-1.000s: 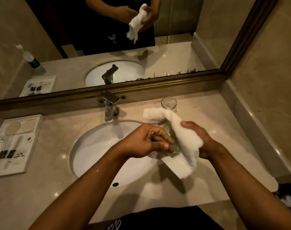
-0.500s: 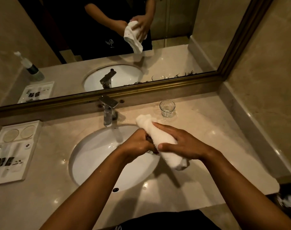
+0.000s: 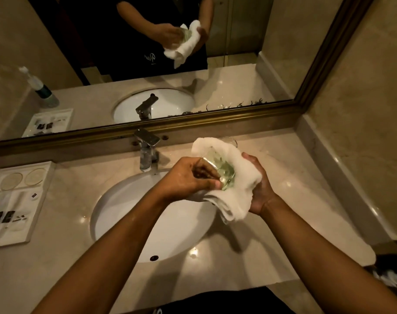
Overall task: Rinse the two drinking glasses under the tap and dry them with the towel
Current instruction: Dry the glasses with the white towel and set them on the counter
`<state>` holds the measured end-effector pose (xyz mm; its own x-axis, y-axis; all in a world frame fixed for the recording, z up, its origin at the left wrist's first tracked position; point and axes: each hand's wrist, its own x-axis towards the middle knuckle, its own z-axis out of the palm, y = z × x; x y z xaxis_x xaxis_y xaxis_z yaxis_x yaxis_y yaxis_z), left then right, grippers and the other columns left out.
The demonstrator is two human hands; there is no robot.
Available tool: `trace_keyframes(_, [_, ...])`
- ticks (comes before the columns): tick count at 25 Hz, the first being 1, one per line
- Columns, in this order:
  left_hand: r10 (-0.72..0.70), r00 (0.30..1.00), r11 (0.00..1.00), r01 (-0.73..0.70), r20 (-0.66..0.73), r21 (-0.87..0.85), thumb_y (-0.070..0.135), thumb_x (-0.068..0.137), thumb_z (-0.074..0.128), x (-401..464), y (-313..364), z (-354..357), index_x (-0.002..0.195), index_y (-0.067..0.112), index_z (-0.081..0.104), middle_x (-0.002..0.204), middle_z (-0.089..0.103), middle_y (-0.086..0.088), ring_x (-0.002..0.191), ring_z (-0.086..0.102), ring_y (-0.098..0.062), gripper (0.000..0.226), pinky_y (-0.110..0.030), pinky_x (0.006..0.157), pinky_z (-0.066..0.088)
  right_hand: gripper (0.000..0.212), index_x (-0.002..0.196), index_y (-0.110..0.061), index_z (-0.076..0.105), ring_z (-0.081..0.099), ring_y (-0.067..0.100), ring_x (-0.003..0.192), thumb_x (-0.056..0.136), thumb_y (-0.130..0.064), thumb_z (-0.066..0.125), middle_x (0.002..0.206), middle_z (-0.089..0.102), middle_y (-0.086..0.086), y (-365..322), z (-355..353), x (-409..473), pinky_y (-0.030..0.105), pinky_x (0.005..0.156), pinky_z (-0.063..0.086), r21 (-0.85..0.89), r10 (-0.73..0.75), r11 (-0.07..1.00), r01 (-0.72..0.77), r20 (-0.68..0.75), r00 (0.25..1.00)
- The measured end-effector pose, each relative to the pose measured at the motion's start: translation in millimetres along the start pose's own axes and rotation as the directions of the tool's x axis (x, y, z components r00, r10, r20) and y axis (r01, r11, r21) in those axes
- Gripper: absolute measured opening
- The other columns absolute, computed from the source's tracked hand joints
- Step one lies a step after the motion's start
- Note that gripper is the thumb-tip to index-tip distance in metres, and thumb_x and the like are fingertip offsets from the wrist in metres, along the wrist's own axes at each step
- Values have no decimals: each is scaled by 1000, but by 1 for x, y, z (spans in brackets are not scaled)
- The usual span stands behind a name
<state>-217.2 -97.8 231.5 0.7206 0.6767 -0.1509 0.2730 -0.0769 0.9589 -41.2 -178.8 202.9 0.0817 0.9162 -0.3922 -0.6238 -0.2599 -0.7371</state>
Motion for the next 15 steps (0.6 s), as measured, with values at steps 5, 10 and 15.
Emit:
trace_keyframes(5, [-195,959,962,146,-208,-229,23,95,69,-2,-12,11,94,7,74,85,76,-5,83,71,-24,17,-35,76,57,72,146,-32,40,62,18,117,80,-51,63,134,59,1,12,5,-4,39,96,55,-581,-273,741,337,197,941])
trace_keyframes(10, [-365,811,896,172,-458,-410,27,102,53,2,8,40,94,9,74,86,78,-8,76,71,-16,29,-28,60,55,66,137,-25,47,55,14,122,79,-51,65,134,54,-3,39,22,-12,29,101,49,-776,-686,354,522,164,709])
trace_keyframes(15, [-194,878,956,69,-438,-284,35,97,63,5,17,29,82,13,73,83,79,-5,81,76,-21,28,-40,74,63,46,123,-28,52,67,23,104,81,-44,61,113,66,1,16,42,-1,37,84,61,-326,-389,893,310,-217,895])
